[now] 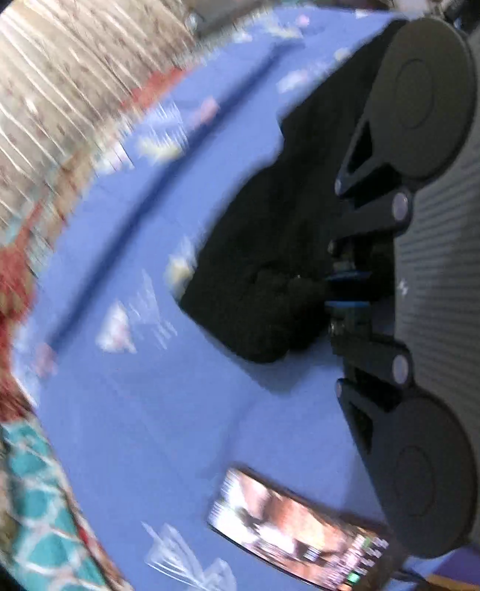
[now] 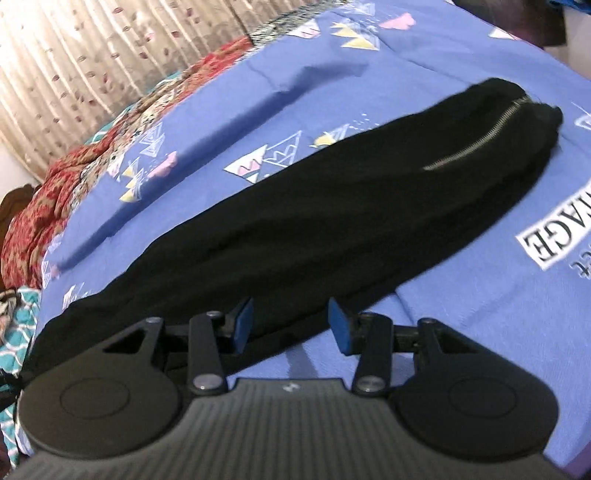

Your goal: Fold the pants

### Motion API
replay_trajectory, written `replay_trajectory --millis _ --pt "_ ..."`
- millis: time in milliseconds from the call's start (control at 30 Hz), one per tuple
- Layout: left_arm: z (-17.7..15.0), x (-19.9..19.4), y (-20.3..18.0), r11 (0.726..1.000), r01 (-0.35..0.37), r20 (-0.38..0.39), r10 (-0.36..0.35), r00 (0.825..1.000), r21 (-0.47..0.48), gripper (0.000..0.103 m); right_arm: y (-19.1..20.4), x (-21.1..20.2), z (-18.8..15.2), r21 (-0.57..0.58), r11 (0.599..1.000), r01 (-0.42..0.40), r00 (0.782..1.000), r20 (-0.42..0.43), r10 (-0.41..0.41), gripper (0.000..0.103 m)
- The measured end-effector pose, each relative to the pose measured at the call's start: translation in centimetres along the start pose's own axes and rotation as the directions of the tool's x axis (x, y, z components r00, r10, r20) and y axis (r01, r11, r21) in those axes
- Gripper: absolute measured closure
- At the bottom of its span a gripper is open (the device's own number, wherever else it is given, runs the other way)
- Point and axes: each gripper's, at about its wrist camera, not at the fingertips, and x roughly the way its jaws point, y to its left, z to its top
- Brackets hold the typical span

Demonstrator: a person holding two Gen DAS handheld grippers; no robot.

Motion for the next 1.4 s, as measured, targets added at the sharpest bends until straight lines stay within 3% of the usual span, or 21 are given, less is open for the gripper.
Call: replay_trajectory --millis 67,100,200,300,367,433,500,567,667,733,833,867,933,1000,1133,1200,1333,1367,1400 --pt "-0.2 1.4 1.1 0.998 -0.047 -0.024 0.046 0.999 -0.044 0.054 -0.5 -0.1 -1.1 -0.011 1.0 -0.012 1.0 -0.023 0.012 0.055" --pt "0.0 1.7 1.3 0.997 -0.058 -0.018 0.057 0.998 -0.056 0.047 -0.2 0.2 -1.3 -0.016 1.0 -0.015 0.999 -0.039 0.014 0.055" --pt "0.0 0.1 1.1 0.994 -0.067 0.048 0.071 0.996 -0.085 0.041 1.5 -0.4 -2.3 -0.092 0.995 -0.049 0.998 -0.038 0.046 0.055" --pt "-0.3 -3.3 0.2 0.991 -0.064 0.185 0.086 0.979 -0.119 0.041 4.0 -0.4 -2.7 -0.238 0.97 -0.047 0.999 -0.019 0.044 0.055" --pt "-0.1 -4.9 -1.2 0.994 -0.016 0.249 0.043 0.967 -0.112 0.041 4.8 0.0 -2.6 -0.26 0.964 -0.061 0.998 -0.022 0.058 0.055" --pt "-0.1 -5.5 -3.7 0.999 0.041 0.277 -0.031 0.96 -0.033 0.041 5.5 0.9 -2.0 -0.249 0.965 -0.087 0.996 -0.025 0.084 0.055" --pt "-0.3 -4.8 -6.6 0.994 0.076 0.262 -0.094 0.96 0.077 0.041 5.7 1.8 -1.4 -0.23 0.966 -0.115 0.993 -0.025 0.112 0.055" --pt "-1.0 -2.8 -9.3 0.985 0.074 0.214 -0.107 0.971 0.158 0.041 5.6 2.6 -1.5 -0.203 0.968 -0.146 0.989 -0.036 0.141 0.055" --pt "-3.0 2.2 -11.3 0.974 0.04 0.057 -0.054 0.997 0.224 0.042 4.7 4.8 -2.8 -0.143 0.98 -0.136 0.985 -0.129 0.117 0.055" --pt "-4.9 5.4 -11.3 0.953 -0.061 -0.019 0.07 0.997 0.297 0.048 2.8 5.3 -4.3 -0.138 0.983 -0.122 0.975 -0.202 0.092 0.058" --pt "-7.1 4.8 -11.4 0.904 -0.08 0.048 0.065 0.997 0.42 0.048 0.3 2.4 -4.5 -0.121 0.971 -0.205 0.969 -0.167 0.183 0.057" --pt "-7.2 4.4 -11.5 0.899 -0.08 0.045 0.067 0.997 0.431 0.047 -1.1 1.0 -3.9 -0.104 0.971 -0.214 0.971 -0.127 0.201 0.056" --pt "-6.7 2.8 -11.6 0.916 -0.057 0.042 0.044 0.998 0.397 0.043 -4.5 -1.5 -2.6 -0.046 0.983 -0.18 0.984 -0.002 0.18 0.051" --pt "-6.1 0.9 -11.5 0.932 -0.01 0.082 -0.021 0.996 0.361 0.037 -9.5 -3.8 -0.8 0.1 0.988 -0.119 0.986 0.131 0.105 0.051" --pt "-4.7 0.2 -12.9 0.952 0.027 0.129 -0.07 0.989 0.306 0.029 -18.7 -6.0 1.2 0.401 0.911 -0.094 0.955 0.295 -0.032 0.048" --pt "-4.5 1.5 -13.9 0.954 0.029 0.09 -0.059 0.994 0.298 0.03 -21.5 -5.7 2.3 0.465 0.881 -0.09 0.945 0.32 -0.072 0.048" --pt "-5.7 3.4 -15.7 0.952 0.029 0.03 -0.04 0.999 0.304 0.03 -24.8 -2.8 4.8 0.537 0.837 -0.106 0.947 0.311 -0.08 0.048" --pt "-5.9 3.7 -16.1 0.952 0.031 0.022 -0.04 0.999 0.303 0.03 -25.7 -2.3 5.1 0.551 0.828 -0.102 0.95 0.301 -0.083 0.052" --pt "-6.0 3.9 -16.5 0.952 0.034 0.016 -0.04 0.999 0.305 0.03 -26.5 -1.5 5.2 0.576 0.811 -0.102 0.953 0.292 -0.088 0.063"
